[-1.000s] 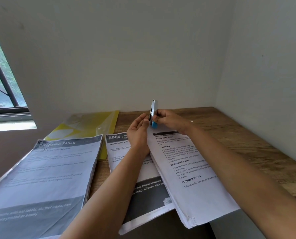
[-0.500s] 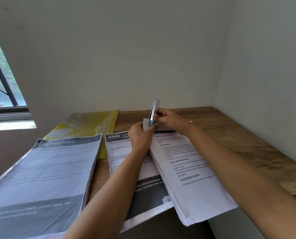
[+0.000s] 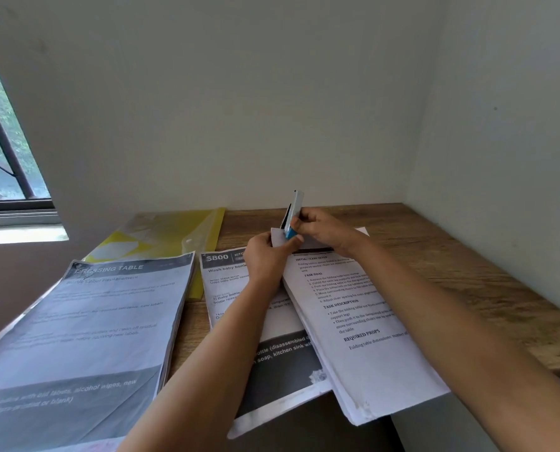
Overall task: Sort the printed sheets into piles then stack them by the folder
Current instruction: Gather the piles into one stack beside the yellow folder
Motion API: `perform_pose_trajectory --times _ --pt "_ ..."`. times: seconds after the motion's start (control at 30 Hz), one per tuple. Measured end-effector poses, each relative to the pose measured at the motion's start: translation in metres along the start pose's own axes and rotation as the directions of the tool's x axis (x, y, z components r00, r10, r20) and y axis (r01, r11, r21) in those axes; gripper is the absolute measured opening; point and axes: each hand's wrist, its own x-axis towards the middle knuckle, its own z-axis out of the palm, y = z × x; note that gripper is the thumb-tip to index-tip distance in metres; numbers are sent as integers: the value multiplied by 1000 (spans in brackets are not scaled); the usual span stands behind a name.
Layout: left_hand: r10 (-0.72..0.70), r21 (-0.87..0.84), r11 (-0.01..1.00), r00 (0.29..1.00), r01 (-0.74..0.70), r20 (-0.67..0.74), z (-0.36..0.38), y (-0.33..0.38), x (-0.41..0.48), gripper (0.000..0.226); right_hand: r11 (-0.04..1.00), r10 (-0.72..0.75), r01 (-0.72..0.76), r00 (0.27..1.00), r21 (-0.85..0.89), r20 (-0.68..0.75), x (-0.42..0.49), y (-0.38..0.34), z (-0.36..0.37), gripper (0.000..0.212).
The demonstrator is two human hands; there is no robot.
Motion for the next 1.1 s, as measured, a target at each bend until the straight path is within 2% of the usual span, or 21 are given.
perform_pose_trajectory --times 0.1,0.2,0.27,0.33,0.4,0.47,0.57,0.87,1.1 --pt "-23 -54 998 1000 24 14 1 1 -1 23 998 0 5 997 69 -73 2 0 -4 27" --pt "-63 -87 994 998 62 -15 0 0 2 8 989 -13 51 964 138 -264 6 -5 -13 27" --pt "-78 -78 994 996 75 -37 1 -2 5 13 998 -69 61 906 -31 -417 7 -4 -25 27" --pt "-87 -75 994 994 83 -58 1 -3 7 10 950 -171 6 849 -313 -500 6 5 -41 25" --pt "-85 -57 995 993 80 -85 2 -4 8 7 804 -225 -118 847 -583 -481 5 23 -58 24" --pt "-83 -44 996 992 79 -96 3 -4 8 6 681 -190 -230 861 -695 -471 4 42 -70 25" --pt "-95 -43 995 990 91 -104 3 -5 9 5 670 -145 -290 852 -683 -503 -2 54 -79 25" --pt "-98 -24 995 990 96 -99 5 -8 12 7 635 -97 -336 859 -695 -503 -7 49 -81 23" --pt "-104 -19 995 990 102 -91 5 -9 13 7 796 -6 -323 841 -512 -541 -16 55 -78 23"
